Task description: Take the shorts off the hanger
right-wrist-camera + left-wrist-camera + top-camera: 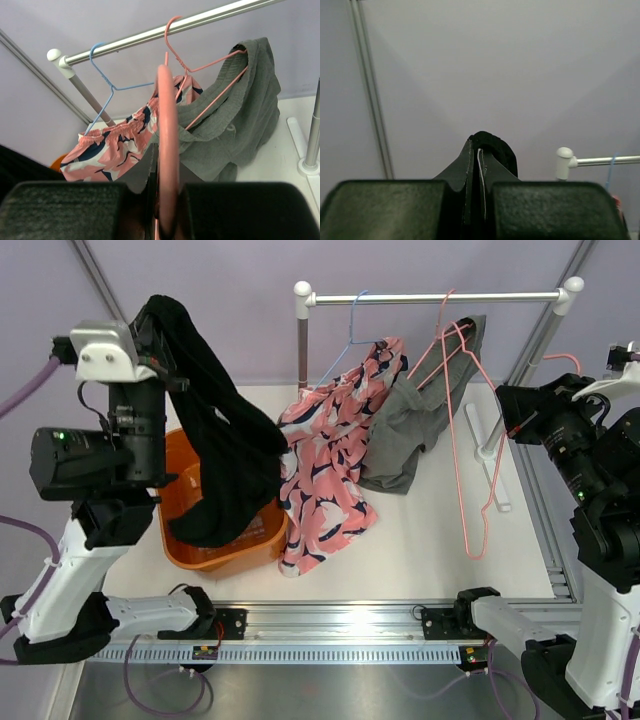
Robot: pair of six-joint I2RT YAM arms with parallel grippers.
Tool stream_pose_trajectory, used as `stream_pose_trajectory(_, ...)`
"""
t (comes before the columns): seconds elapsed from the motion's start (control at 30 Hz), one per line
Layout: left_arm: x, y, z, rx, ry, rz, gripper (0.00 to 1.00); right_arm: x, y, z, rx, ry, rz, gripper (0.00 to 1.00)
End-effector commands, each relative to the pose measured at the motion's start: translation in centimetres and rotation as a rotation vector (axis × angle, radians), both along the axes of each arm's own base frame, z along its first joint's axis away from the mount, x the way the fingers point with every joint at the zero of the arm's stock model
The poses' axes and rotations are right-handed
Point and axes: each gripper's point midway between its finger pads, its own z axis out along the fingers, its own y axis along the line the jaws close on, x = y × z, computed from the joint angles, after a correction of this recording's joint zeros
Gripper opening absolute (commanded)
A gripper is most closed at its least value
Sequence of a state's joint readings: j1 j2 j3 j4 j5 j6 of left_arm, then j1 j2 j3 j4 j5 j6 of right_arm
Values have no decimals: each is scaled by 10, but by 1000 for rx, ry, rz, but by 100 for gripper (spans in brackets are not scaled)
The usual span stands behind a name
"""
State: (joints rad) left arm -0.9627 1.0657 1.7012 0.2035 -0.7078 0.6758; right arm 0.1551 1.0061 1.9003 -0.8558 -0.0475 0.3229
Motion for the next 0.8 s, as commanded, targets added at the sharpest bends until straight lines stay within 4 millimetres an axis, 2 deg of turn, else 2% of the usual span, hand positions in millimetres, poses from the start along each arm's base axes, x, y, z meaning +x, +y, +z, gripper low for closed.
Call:
stream_pose_trajectory(0.0,11,9,16,-86,11,-53,0,-4,3,10,-11,-21,24,0)
stream_pose_trajectory(0.03,9,28,33,-148,-20,-46,0,-3,3,11,-16,-19,22,0)
stream_pose_trajectory(0.1,26,30,24,-139,40,-30,0,-2,3,8,-21,-8,22,0)
stream_pose_trajectory(0.13,30,40,24,-173,40,-12,0,-2,3,8,-24,-7,22,0)
stream_pose_trajectory(0.27,49,43,-4,-189,119,-7,0,0,2,4,-34,2,19,0)
stream_pose_trajectory(0.33,52,48,-14,-212,140,-2,0,2,3,1,-40,10,20,0)
stream_pose_trajectory(0.37,61,47,-30,-212,180,10,0,2,2,0,-44,17,17,0)
stream_pose_trajectory(0.5,72,54,-64,-272,252,33,0,9,2,-2,-55,40,12,0)
stream_pose_trajectory(0.57,69,59,-75,-292,274,34,0,12,1,-6,-65,66,9,0)
stream_pose_trajectory(0.6,74,57,-91,-293,310,33,0,14,1,-7,-77,73,5,0)
stream_pose_trajectory(0.7,70,48,-120,-356,381,-25,1,27,-6,-9,-112,118,-37,0)
stream_pose_trajectory(0.73,78,37,-147,-382,446,-63,4,29,-7,-12,-119,132,-38,0)
stream_pose_trajectory(0.77,80,32,-166,-394,497,-77,10,31,-12,-16,-133,153,-70,0)
